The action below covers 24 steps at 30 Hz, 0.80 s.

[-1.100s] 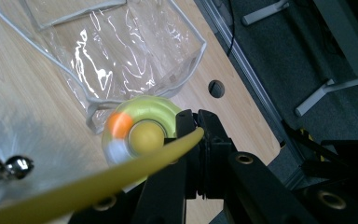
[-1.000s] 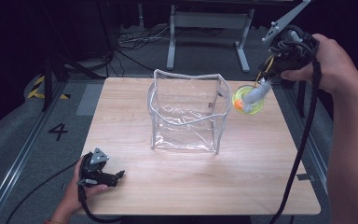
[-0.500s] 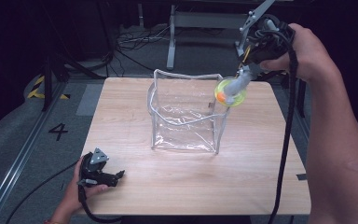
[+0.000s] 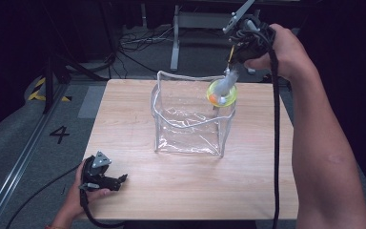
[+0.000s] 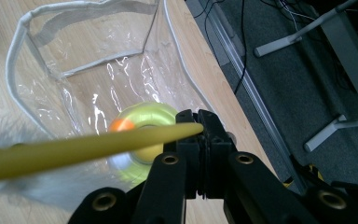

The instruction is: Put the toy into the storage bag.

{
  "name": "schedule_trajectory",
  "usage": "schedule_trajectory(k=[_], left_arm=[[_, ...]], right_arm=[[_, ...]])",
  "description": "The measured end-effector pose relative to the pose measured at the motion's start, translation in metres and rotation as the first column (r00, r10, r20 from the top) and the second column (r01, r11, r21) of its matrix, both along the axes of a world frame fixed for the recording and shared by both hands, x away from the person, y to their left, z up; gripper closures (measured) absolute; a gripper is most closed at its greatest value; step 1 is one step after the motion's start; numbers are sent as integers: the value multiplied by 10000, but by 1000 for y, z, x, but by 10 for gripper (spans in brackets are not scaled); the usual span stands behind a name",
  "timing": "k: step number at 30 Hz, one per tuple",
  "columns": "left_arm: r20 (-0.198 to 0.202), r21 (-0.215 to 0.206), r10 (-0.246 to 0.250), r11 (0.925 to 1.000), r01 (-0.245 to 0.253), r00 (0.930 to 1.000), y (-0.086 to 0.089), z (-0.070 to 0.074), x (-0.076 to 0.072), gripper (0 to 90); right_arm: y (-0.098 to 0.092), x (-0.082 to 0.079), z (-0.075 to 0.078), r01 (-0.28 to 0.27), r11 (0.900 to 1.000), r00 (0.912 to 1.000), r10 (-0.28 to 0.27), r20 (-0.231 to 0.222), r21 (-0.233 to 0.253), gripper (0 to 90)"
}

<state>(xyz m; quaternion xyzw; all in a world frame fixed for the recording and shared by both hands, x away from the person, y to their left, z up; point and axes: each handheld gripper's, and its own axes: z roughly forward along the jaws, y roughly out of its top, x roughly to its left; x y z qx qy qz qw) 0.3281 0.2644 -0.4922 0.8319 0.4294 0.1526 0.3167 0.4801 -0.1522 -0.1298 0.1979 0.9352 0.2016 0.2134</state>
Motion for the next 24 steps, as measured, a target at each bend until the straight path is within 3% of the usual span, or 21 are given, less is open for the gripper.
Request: schedule_trajectory(k=[10,24], left_arm=[[0,6,3,10000,-3,10000,0,0,0,18],[20,-15,-19,10000,19,10000,0,0,1,17]], right_arm=[[8,9,-15,58,9994,10000,-57,-17,327,885],[12,30,-72,4,9995,9961,24,-883,316,885]])
